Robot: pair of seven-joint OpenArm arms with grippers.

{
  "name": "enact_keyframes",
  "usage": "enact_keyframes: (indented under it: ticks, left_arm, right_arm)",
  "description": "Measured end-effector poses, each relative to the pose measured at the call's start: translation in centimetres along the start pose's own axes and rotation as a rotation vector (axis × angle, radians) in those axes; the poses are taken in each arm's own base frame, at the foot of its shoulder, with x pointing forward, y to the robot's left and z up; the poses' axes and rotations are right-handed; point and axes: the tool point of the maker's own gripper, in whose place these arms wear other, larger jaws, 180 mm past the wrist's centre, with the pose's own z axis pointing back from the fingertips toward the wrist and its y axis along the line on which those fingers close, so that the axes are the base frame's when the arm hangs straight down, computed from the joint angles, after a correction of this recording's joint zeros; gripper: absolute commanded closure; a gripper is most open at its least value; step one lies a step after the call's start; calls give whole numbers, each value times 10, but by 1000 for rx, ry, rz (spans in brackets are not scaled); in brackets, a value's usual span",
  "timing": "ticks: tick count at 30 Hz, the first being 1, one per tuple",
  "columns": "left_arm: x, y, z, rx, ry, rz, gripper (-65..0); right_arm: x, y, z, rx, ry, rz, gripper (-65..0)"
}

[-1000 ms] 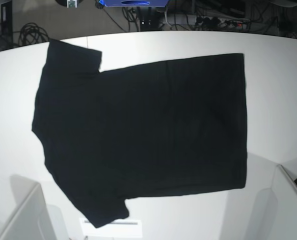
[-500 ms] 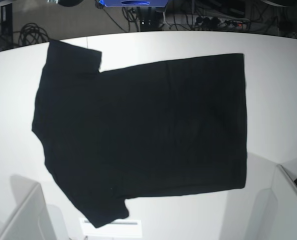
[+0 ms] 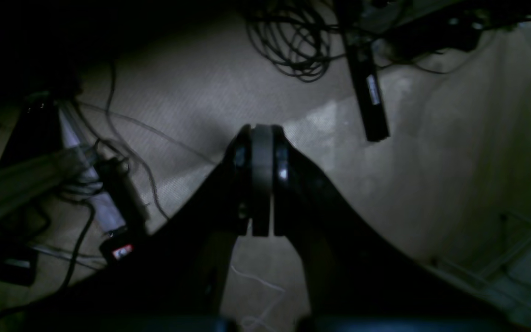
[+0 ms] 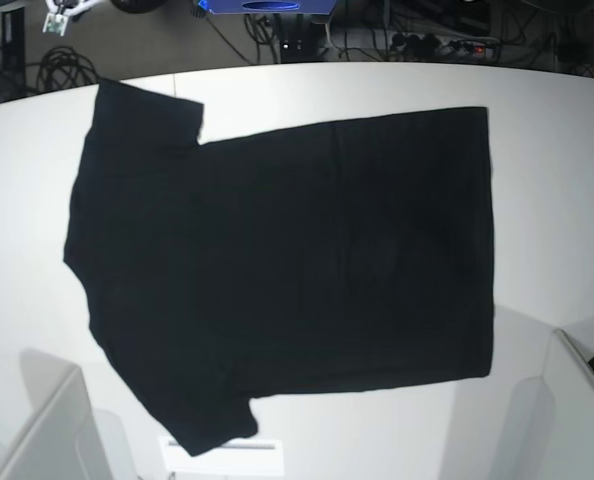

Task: Fold the T-shirt properly
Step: 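Move both grippers down to the shirt's shoulder corners by the collar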

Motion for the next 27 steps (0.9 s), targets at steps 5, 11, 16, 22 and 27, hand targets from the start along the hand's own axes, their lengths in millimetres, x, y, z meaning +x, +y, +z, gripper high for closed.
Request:
enact_keyframes:
  ticks: [5,11,16,22,27]
  left_arm:
    - [31,-8,7,-20,-74,0,0]
    - [85,-6,7,-15,-210,0,0]
    - [114,26,11,62,-300,197,0]
    - [125,55,8,116,-336,202,-105]
    - [139,71,2,154,-381,203,-293]
  right_arm:
    - [59,-32,17,-88,-108,15,0]
    - [122,-22,22,-83,-196,-15,0]
    - [169,-11,26,-68,-245,-50,0]
    - [203,20,19,78,-240,22,-252]
    - [216,32,16,154,-193,73,-432]
